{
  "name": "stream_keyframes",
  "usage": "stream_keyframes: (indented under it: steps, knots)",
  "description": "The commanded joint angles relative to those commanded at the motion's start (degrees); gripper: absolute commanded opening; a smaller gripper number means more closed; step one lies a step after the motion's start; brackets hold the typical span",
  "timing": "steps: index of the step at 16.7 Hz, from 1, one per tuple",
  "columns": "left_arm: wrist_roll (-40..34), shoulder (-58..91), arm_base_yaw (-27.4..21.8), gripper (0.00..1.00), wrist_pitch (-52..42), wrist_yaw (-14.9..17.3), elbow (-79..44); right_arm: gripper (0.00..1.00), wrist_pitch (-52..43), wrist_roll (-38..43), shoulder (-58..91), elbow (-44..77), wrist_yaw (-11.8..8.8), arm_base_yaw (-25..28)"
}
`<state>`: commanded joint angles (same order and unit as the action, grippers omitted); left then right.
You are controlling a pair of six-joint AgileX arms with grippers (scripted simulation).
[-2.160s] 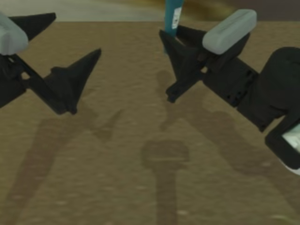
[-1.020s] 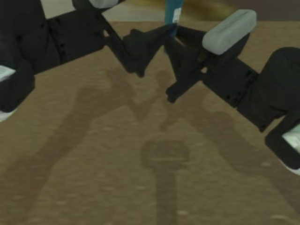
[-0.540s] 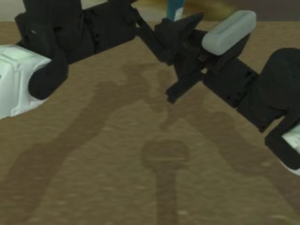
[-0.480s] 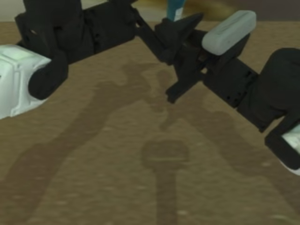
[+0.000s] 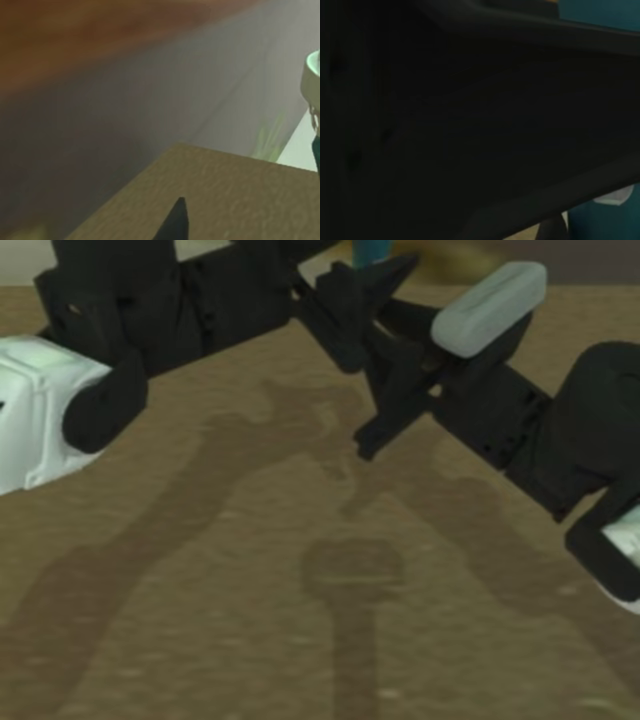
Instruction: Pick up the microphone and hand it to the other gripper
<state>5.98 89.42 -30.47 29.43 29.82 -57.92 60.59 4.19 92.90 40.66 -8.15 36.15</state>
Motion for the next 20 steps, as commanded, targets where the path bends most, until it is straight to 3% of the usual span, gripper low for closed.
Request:
stream_keyframes:
  steps: [5,14,20]
  knots:
    - [0.0,0.0,0.0,0.02,0.0,0.0,0.0,0.0,0.0,0.0,0.0,0.0,0.0,0.0]
    - [0.0,0.0,0.0,0.0,0.0,0.0,0.0,0.0,0.0,0.0,0.0,0.0,0.0,0.0]
    - [0.0,0.0,0.0,0.0,0.0,0.0,0.0,0.45,0.0,0.0,0.0,0.0,0.0,0.0]
